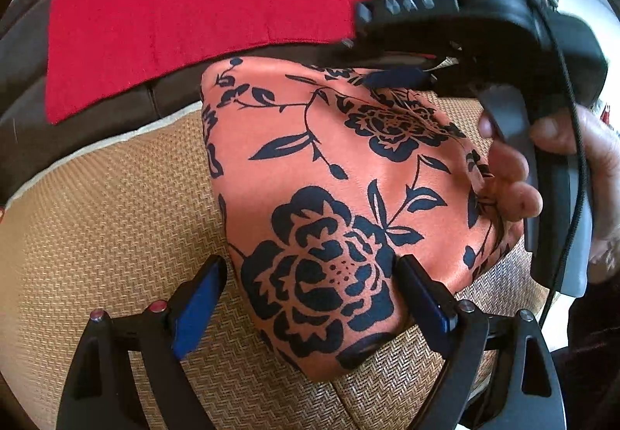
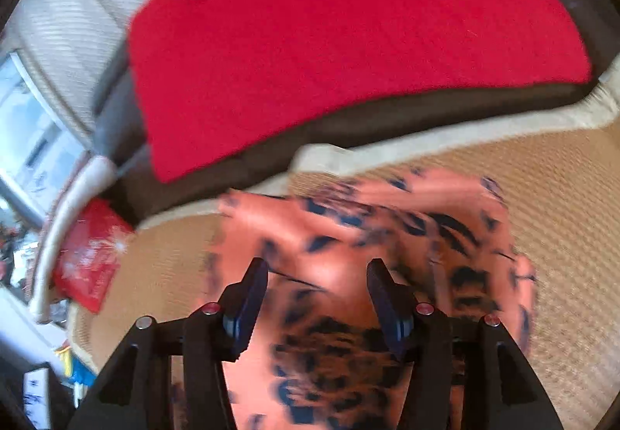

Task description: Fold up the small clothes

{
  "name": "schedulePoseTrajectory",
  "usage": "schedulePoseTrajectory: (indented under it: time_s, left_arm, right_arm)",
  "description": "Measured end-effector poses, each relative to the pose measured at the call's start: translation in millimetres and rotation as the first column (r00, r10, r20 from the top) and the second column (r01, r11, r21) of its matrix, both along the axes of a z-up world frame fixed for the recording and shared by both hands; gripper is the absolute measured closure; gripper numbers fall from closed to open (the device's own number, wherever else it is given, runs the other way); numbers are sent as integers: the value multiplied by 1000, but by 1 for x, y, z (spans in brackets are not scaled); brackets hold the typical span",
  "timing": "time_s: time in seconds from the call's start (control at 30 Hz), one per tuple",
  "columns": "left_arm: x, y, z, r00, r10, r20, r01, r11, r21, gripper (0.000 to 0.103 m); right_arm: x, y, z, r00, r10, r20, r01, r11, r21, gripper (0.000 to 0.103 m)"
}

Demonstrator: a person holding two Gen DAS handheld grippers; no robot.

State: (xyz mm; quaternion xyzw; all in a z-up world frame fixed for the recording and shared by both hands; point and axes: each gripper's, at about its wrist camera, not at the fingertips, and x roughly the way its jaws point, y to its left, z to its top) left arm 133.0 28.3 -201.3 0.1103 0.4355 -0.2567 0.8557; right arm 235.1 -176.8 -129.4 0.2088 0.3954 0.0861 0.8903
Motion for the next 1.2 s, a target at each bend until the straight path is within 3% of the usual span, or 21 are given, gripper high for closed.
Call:
schedulePoseTrajectory:
  time_s: [0.1,0.23,0.4,0.53,0.7,0.83,0.97,1.07,1.2]
  left_arm:
    - [-3,3,1,1000,-8,18,8,1000,12,13]
    - [-6,4,1,1000,-4,21,4,1000,13,13]
    - [-10,10,8,999,3,40,-3,1000,18,13]
    - [-17,-3,14,995,40,86,-43,999,30,13]
    - [-25,4,26,978,123,171,-127,992,16,13]
    - [-22,8,28,962,193,192,-201,980,19,13]
    - [-15,14,26,949,248,192,-259,966,29,13]
    - [-19,15,29,940,269,208,-280,960,25,13]
    - [-27,20,30,926,291,243,-307,951,32,13]
  right_arm:
    - [2,23,7,996,76,45,-76,997,-14,45]
    - [26,41,-27,989,109,-97,-111,994,-22,46]
    - [17,32,-15,992,94,-81,-93,996,15,46]
    - [-8,23,1,998,59,-35,-62,995,-76,46]
    - [-57,-6,21,1000,-14,12,15,993,-119,46]
    - [-82,-23,27,998,-55,9,55,992,-111,46]
    - [-101,-25,15,997,-68,-34,63,992,-112,46]
    - [-108,-25,-19,982,-81,-172,63,992,-108,46]
    - [-117,-20,-18,986,-77,-147,57,989,-136,46]
